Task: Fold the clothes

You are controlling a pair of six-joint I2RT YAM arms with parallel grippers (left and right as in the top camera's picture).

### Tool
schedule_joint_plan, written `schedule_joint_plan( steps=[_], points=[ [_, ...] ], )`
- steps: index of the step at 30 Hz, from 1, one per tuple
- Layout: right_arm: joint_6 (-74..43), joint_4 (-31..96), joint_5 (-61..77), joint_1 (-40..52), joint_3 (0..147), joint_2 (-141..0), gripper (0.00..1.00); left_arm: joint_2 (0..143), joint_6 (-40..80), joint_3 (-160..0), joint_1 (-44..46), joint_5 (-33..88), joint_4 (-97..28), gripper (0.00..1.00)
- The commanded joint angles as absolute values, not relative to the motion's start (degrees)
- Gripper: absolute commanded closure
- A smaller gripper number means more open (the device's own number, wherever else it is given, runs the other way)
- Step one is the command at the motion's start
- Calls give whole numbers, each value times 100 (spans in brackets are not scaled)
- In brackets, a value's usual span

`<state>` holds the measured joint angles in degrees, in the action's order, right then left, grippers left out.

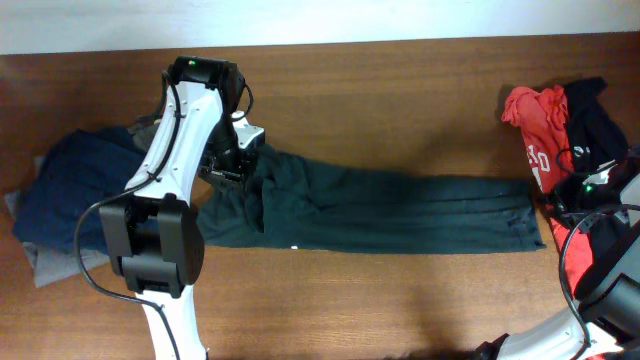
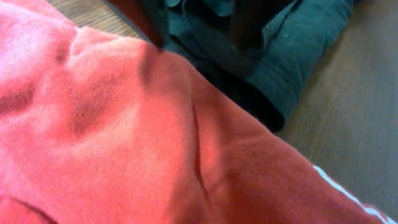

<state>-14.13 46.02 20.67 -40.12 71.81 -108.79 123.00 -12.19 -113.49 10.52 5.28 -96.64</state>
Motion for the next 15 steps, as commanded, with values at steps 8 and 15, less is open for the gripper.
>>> schedule_joint_plan(
  steps=[8, 15],
  points=[
    [-80, 4270, 2827, -4053, 7231, -10720, 44, 12125, -1050, -11343, 746, 469, -9376, 53],
    [-228, 4775, 1900, -4051, 7227, -10731, 40, 11671, -388, -11393, 134, 515, -8956, 50]
  ],
)
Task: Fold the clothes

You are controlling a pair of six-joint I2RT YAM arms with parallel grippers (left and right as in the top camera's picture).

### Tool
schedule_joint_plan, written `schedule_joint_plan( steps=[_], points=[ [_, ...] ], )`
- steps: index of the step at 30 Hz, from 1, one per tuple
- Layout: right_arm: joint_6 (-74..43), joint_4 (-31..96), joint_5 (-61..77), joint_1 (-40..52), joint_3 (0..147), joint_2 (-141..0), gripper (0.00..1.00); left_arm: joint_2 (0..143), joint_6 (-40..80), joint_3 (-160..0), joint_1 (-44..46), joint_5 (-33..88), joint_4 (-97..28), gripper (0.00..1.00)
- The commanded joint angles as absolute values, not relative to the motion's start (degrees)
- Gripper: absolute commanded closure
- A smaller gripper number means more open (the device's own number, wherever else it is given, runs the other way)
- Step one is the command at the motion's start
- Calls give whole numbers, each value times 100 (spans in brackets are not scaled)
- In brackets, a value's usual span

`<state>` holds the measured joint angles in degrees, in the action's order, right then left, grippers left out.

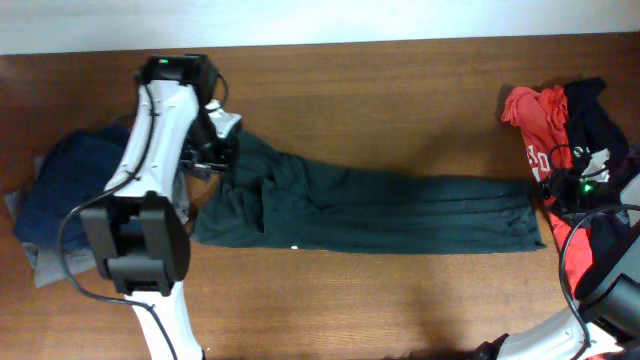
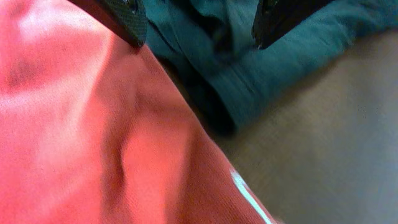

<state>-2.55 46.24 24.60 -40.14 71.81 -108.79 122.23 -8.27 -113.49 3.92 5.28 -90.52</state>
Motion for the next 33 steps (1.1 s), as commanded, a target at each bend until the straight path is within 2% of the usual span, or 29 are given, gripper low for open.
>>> schedule_joint_plan(
  steps=[1, 3, 5, 8, 17, 29, 31, 33],
  points=[
    [-364, 4829, 1708, -4053, 7227, -10735, 40, 11557, -266, -11393, 47, 515, -8871, 49],
    [-473, 4803, 1509, -4051, 7190, -10746, 40, 11286, -104, -11393, -134, 567, -8663, 45],
    [-421, 4595, 1516, -4053, 7126, -10774, 40, 11059, -106, -11393, -266, 777, -8497, 35],
    [-56, 4366, 1619, -4053, 7067, -10908, 40, 10807, -106, -11393, -392, 875, -8379, 30],
    [283, 4342, 2447, -3970, 6938, -11526, 42, 10711, -108, -11393, -414, 878, -8488, 29],
    [325, 4615, 2668, -3837, 6831, -11533, 42, 10711, -134, -11393, -414, 873, -8484, 29],
    [432, 4674, 2816, -3874, 6831, -11531, 48, 10711, -180, -11393, -414, 871, -8486, 29],
    [561, 4644, 2936, -3942, 6838, -11504, 49, 10711, -222, -11393, -414, 873, -8484, 29]
  ],
)
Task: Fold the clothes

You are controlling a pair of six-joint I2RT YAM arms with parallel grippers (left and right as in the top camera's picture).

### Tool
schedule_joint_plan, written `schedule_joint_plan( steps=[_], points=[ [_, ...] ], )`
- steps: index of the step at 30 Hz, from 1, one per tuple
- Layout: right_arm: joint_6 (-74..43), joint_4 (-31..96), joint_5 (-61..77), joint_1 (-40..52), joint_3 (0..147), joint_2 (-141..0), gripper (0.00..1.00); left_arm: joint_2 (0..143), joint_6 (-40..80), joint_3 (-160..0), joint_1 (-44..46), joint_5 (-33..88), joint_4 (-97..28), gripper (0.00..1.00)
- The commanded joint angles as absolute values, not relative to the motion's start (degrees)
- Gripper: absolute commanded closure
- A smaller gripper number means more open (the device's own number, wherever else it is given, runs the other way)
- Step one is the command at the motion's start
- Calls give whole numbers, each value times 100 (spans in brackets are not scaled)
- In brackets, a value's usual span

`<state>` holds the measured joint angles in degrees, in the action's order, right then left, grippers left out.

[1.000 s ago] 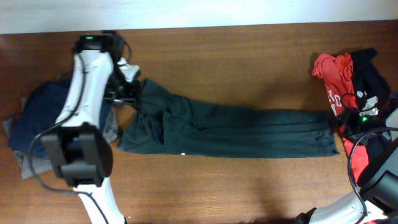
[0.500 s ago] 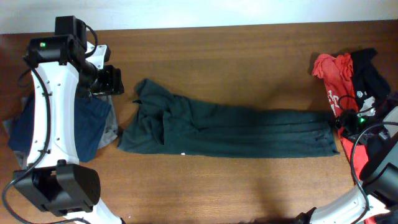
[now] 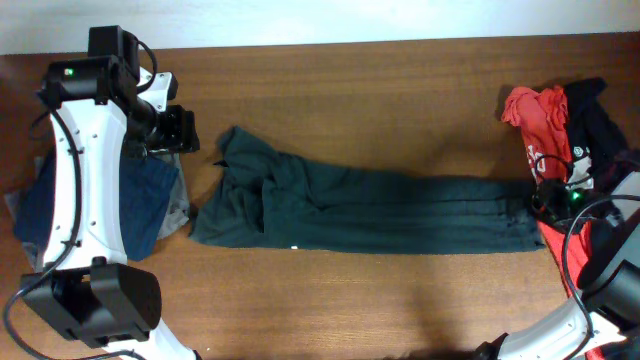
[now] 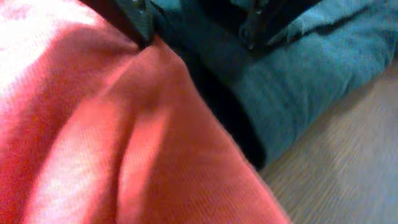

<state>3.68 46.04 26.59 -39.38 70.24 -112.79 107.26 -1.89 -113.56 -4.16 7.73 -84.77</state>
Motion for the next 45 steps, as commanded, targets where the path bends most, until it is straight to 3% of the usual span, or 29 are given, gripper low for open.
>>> schedule_joint_plan(
  steps=[1, 4, 11, 16, 22, 34, 45],
  points=[
    [556, 4624, 2943, -3992, 6869, -11474, 48, 10711, -222, -11393, -414, 875, -8473, 30],
    [438, 4637, 2759, -4178, 7067, -11434, 37, 10711, -222, -11393, -414, 875, -8440, 28],
    [-333, 4338, 1682, -4753, 7122, -11437, 40, 10711, -285, -11393, -414, 875, -8444, 28],
    [-266, 4121, 2849, -5109, 7188, -11434, 40, 10711, -285, -11393, -414, 875, -8418, 28],
    [1033, 4814, 4807, -5162, 7251, -11163, 34, 10711, -287, -11393, -414, 875, -8423, 28],
    [1041, 4882, 3634, -4915, 7144, -11096, 24, 10711, -285, -11393, -414, 880, -8425, 28],
    [906, 4681, 2722, -4246, 6901, -11100, 23, 10711, -285, -11393, -414, 882, -8447, 28]
  ],
)
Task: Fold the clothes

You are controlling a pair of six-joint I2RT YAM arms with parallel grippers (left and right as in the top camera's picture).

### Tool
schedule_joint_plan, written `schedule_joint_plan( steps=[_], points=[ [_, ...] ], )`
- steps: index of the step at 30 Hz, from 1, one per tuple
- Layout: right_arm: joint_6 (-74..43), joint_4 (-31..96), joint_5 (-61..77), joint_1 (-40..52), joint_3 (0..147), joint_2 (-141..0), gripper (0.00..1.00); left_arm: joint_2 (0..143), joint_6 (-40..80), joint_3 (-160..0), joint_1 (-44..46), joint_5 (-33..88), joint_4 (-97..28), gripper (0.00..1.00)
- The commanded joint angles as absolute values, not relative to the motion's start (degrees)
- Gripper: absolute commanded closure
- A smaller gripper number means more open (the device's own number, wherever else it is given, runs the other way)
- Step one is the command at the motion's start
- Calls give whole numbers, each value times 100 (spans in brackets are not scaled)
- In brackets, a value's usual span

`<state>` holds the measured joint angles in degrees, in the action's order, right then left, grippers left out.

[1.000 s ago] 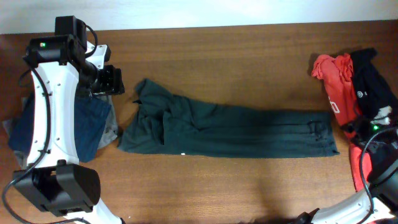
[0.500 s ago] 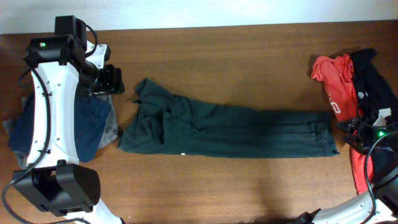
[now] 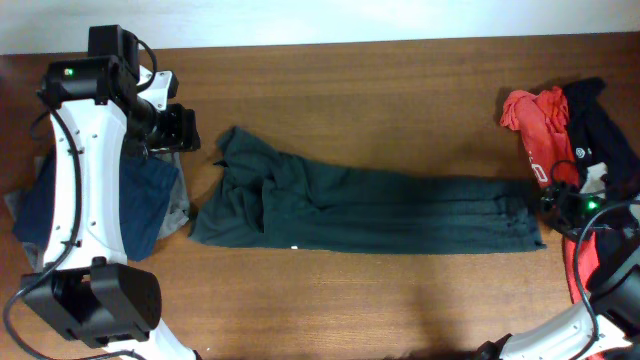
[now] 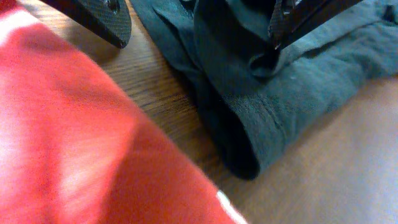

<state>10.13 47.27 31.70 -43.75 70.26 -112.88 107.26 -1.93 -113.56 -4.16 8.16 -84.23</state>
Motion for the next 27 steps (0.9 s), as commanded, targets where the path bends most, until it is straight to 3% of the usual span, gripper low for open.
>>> schedule_joint_plan(
  steps=[1, 7, 11, 18, 20, 25, 27],
  points=[
    [891, 4635, 2707, -4211, 6858, -11100, 23, 10711, -285, -11393, -414, 882, -8449, 28],
    [895, 4578, 2930, -4163, 6632, -11100, 21, 10711, -285, -11393, -414, 987, -8444, 28],
    [869, 4764, 3006, -4163, 6626, -11098, 32, 10711, -285, -11393, -414, 987, -8444, 28],
    [854, 4930, 3385, -4165, 6626, -11098, 37, 10711, -285, -11393, -414, 989, -8442, 28],
    [854, 4934, 3387, -4163, 6626, -11098, 44, 10711, -285, -11393, -414, 989, -8444, 28],
    [819, 4950, 3413, -4163, 6637, -11087, 82, 10711, -287, -11393, -414, 987, -8440, 28],
    [698, 4995, 3406, -4171, 6646, -11043, 89, 10711, -392, -11393, -414, 985, -8420, 28]
  ],
)
